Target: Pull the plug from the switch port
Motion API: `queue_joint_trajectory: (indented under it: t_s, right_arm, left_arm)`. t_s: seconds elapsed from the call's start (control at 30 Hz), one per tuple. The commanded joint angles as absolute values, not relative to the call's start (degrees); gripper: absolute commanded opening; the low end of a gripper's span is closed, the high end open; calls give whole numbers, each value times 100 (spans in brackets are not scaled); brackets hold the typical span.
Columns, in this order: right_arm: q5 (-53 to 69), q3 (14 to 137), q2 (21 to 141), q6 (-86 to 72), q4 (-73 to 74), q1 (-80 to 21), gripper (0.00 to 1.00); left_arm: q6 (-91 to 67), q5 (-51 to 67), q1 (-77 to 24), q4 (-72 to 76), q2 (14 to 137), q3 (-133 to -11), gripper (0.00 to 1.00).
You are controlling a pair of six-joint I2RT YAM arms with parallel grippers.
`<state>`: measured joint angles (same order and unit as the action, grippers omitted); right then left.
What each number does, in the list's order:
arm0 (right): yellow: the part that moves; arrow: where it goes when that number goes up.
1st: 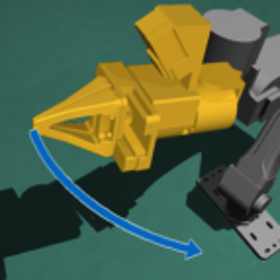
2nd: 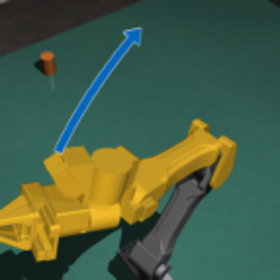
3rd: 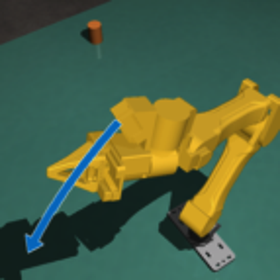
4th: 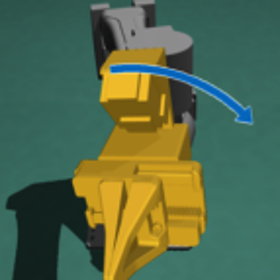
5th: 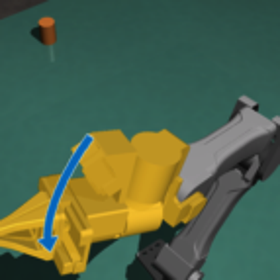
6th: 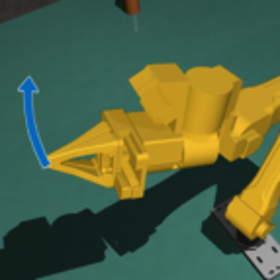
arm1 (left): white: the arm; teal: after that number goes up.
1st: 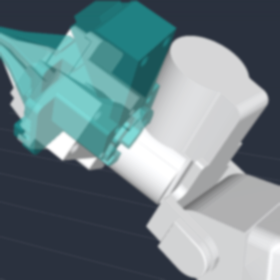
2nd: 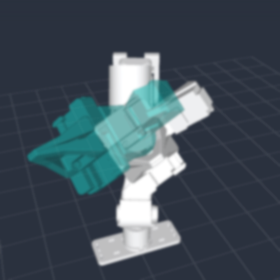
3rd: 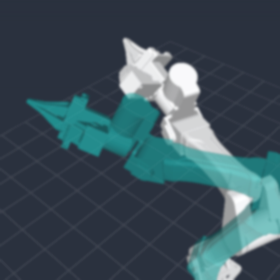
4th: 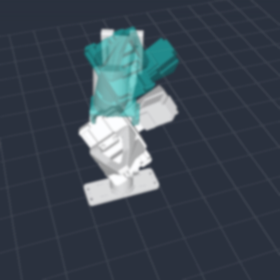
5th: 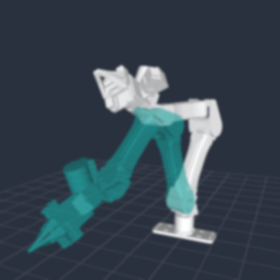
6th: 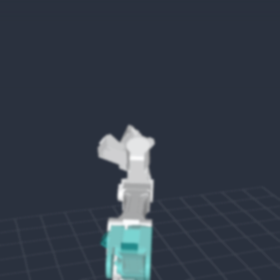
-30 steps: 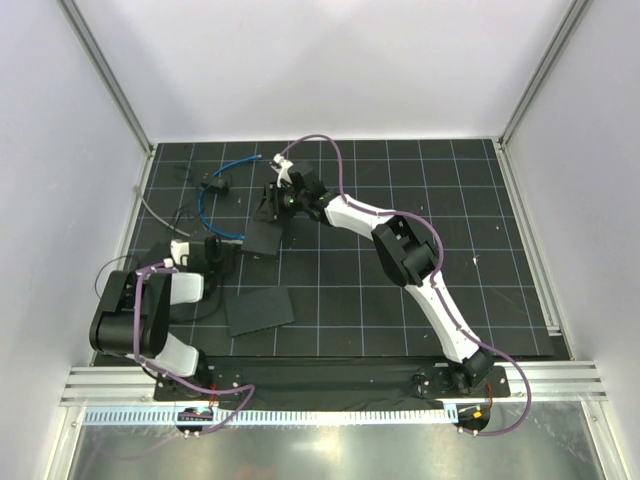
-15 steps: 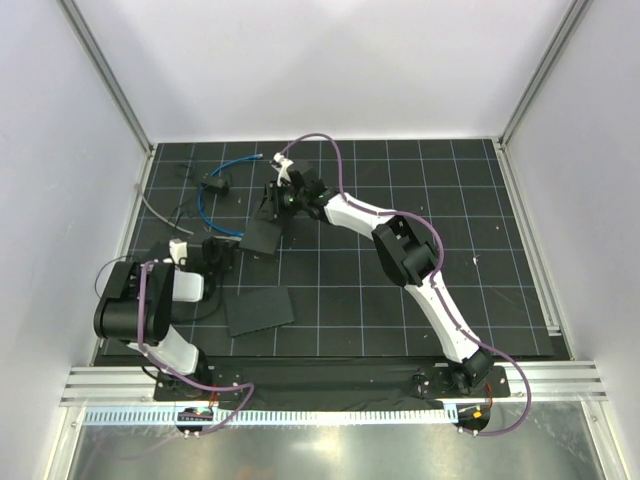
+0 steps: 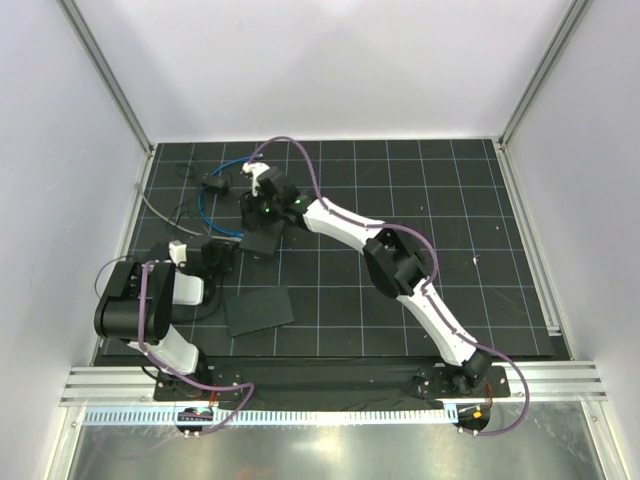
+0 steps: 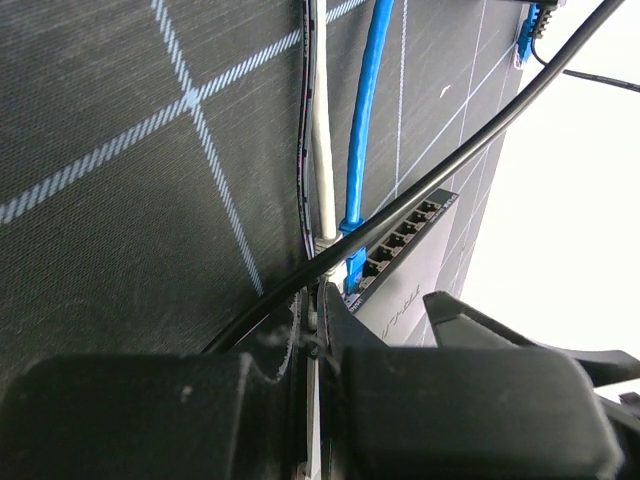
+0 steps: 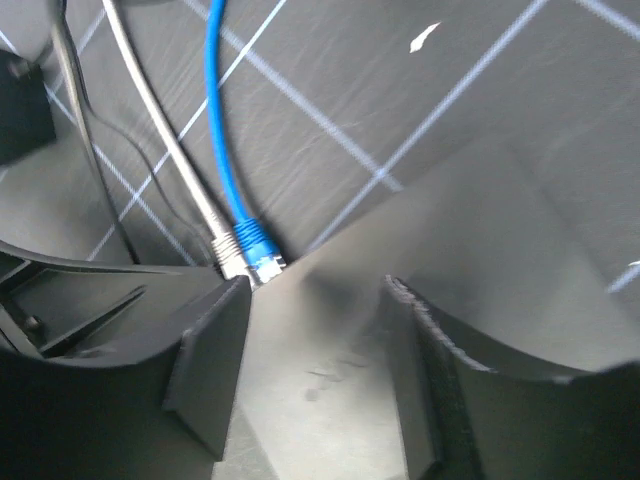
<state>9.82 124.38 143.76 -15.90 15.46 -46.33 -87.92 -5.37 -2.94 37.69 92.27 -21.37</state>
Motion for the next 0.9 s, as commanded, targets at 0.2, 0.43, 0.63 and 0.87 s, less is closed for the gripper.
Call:
queue_joint_trajectory:
  t_s: [0.2, 0.43, 0.63, 0.87]
  right_arm:
    - [-807, 12972, 14484, -1064, 2258, -4966, 70]
    - [-1151, 13262, 14748, -870, 2487, -5159, 77]
    - [-1213, 13368, 14853, -633, 2593, -5291, 85]
    - [-1318, 13509, 15012, -378, 2742, -5361, 90]
  left_arm:
    - [-8640, -650, -510, 3155, 9044, -1758, 0]
    - [-8675, -791, -615, 3067, 8859, -1679, 0]
    - [-8728, -747, -624, 3252, 9096, -1652, 0]
    - [-8807, -703, -642, 3551, 9299, -1626, 0]
